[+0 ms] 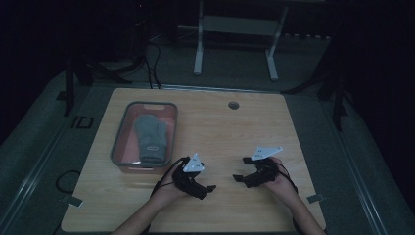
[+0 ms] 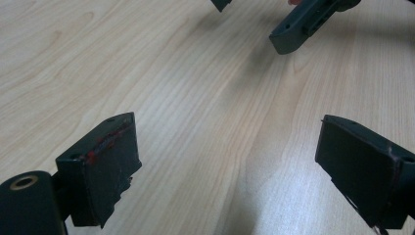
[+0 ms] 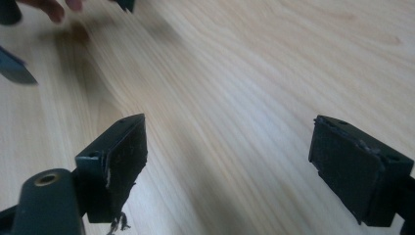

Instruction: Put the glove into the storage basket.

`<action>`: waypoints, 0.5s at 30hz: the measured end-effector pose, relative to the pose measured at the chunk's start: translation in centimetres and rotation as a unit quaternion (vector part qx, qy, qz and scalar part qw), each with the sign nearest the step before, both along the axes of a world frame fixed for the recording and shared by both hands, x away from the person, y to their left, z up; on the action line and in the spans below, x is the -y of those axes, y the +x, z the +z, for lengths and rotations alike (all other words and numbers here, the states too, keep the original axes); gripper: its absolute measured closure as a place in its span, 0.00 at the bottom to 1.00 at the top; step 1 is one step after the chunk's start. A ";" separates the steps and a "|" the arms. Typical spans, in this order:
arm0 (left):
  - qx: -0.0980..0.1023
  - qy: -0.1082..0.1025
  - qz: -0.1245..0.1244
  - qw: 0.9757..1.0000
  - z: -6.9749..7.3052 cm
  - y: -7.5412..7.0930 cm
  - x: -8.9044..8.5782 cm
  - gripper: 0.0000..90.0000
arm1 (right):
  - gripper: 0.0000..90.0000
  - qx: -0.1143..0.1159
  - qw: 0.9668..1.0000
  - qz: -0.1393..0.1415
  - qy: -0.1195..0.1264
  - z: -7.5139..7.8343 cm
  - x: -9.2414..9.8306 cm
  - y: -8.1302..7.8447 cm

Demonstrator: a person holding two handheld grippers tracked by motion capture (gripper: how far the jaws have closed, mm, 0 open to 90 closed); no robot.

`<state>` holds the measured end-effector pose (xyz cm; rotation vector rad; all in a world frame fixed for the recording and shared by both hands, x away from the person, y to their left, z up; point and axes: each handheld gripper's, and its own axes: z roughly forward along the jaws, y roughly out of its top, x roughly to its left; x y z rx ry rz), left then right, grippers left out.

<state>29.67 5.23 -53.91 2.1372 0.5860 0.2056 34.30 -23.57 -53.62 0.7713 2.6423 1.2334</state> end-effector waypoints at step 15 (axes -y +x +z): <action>0.010 -0.011 -0.010 1.000 -1.6 -2.0 0.4 0.10 | 0.16 0.020 0.999 -0.029 0.013 -1.4 4.0 -2.9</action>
